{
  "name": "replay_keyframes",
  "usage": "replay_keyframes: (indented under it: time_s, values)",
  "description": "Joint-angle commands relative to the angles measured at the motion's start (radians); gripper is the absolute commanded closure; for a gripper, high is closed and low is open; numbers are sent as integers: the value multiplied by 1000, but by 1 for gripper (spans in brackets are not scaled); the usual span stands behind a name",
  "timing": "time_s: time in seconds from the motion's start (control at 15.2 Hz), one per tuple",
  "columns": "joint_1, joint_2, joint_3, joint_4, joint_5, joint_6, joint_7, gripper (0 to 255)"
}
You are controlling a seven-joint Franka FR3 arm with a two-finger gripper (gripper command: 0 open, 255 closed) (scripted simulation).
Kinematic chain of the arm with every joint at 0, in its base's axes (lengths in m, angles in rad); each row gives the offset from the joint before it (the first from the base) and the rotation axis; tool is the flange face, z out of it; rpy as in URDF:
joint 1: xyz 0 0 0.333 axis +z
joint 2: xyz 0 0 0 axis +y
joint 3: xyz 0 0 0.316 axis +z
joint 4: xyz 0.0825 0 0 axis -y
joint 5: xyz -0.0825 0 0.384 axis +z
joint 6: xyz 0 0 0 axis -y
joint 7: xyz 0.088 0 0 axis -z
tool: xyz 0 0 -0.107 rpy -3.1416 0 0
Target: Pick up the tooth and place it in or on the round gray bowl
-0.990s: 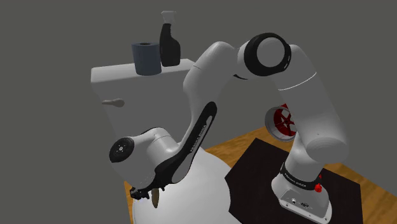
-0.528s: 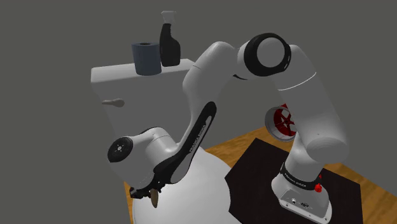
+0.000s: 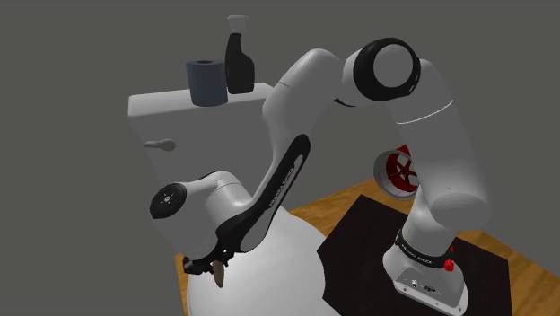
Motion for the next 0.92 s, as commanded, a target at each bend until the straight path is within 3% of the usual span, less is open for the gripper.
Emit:
replay_keyframes:
  time_s: [0.0, 0.86]
  values:
    - [-10, -19, 12, -2, 16, -12, -13, 255]
    - [-68, -145, 91, -1, 128, -102, -97, 255]
